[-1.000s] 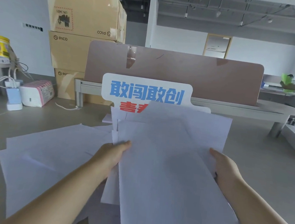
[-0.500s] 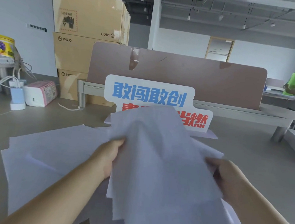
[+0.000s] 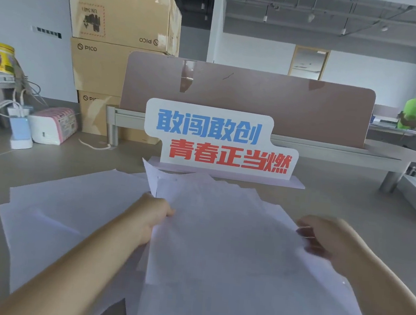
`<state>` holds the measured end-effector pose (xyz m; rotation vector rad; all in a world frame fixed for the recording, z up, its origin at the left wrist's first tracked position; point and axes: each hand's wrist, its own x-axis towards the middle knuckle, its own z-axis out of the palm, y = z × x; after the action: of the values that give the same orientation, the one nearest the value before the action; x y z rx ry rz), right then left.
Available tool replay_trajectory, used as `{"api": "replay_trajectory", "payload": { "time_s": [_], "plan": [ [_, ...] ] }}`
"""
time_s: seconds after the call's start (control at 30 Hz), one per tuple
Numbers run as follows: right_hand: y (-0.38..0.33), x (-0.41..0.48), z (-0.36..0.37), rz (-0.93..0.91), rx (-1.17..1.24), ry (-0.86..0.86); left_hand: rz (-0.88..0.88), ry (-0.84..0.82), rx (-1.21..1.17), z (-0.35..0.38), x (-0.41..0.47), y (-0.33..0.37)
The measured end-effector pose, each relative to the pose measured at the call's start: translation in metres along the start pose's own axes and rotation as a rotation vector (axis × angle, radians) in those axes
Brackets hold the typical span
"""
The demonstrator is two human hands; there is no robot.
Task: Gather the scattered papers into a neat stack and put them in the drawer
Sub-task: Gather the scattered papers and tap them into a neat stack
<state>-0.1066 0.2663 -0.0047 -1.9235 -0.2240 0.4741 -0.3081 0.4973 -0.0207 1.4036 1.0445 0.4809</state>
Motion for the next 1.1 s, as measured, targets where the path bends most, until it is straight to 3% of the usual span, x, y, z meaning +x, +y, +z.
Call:
{"api": "replay_trajectory", "payload": {
  "time_s": [0.07,0.17,0.3,0.5,0.83,1.0,1.1],
  "plan": [
    [0.002,0.004,-0.008,-0.028,-0.025,0.149,-0.007,-0.009,0.063,-0.003,0.000,0.002],
    [0.000,0.002,-0.018,0.109,0.145,0.002,-0.002,-0.064,0.167,-0.006,-0.002,0.001],
    [-0.007,0.001,-0.021,0.248,0.170,-0.161,0.053,-0.025,0.277,-0.004,-0.005,-0.002],
    [0.001,0.012,-0.015,0.228,-0.057,-0.258,0.112,-0.001,0.246,-0.003,0.000,-0.005],
    [0.000,0.013,-0.014,0.214,0.018,-0.251,0.176,-0.001,0.165,0.003,0.005,-0.009],
    [0.002,0.007,-0.008,0.218,-0.154,-0.320,0.202,-0.005,0.167,0.003,0.004,-0.010],
    [0.002,0.002,-0.001,0.158,-0.220,-0.273,0.209,-0.055,0.154,0.004,0.002,-0.010]
  ]
}}
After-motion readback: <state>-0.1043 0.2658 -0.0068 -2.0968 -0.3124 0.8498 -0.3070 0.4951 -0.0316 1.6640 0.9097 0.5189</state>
